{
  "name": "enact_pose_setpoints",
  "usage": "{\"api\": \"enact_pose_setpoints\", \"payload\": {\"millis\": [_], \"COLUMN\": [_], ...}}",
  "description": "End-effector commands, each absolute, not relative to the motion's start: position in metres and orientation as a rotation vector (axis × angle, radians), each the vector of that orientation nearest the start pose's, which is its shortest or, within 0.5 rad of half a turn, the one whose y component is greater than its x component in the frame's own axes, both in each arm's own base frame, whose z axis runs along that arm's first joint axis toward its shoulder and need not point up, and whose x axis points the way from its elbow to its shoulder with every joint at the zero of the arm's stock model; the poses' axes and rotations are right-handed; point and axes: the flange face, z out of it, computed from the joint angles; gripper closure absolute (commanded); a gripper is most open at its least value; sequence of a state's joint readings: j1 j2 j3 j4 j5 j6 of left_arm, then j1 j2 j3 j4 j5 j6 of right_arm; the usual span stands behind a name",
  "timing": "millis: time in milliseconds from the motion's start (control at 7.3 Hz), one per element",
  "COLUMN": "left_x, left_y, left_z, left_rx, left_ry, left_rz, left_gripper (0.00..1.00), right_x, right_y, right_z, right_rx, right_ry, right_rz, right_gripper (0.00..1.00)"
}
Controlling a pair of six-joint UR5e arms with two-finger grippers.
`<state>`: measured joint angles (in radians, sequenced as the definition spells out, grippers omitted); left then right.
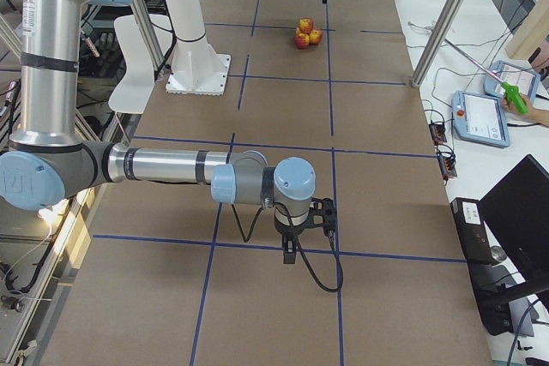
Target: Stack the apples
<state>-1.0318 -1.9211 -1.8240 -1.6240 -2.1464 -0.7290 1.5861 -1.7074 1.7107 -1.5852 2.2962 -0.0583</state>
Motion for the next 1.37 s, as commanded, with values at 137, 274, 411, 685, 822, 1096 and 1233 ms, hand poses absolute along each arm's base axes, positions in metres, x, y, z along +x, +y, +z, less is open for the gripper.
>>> {"api": "enact_pose_setpoints", "payload": {"millis": [137, 274, 411, 685, 822, 1096, 1233], "left_x": [0.053, -0.008, -0.053, -0.126, -0.126, -0.124, -0.124], "left_y": [-0.531, -0.525, -0.524, -0.508, -0.506, -0.501, -0.5], "left_z": [0.472, 0.522, 0.56, 0.636, 0.64, 0.632, 0.634], "left_rx": [0.195, 0.196, 0.201, 0.172, 0.131, 0.108, 0.106], "left_ry": [0.717, 0.732, 0.71, 0.703, 0.714, 0.742, 0.741], "left_rz": [0.151, 0.193, 0.22, 0.207, 0.195, 0.182, 0.181], "left_gripper": [0.0, 0.0, 0.0, 0.0, 0.0, 0.0, 0.0], "right_x": [0.074, 0.074, 0.074, 0.074, 0.074, 0.074, 0.074], "right_y": [-0.432, -0.432, -0.432, -0.432, -0.432, -0.432, -0.432], "right_z": [0.658, 0.658, 0.658, 0.657, 0.658, 0.657, 0.658], "right_rx": [0.016, 0.016, 0.015, 0.018, 0.016, 0.018, 0.016], "right_ry": [-0.724, -0.724, -0.726, -0.724, -0.724, -0.724, -0.724], "right_rz": [-0.037, -0.037, -0.037, -0.038, -0.037, -0.038, -0.037], "right_gripper": [0.0, 0.0, 0.0, 0.0, 0.0, 0.0, 0.0]}}
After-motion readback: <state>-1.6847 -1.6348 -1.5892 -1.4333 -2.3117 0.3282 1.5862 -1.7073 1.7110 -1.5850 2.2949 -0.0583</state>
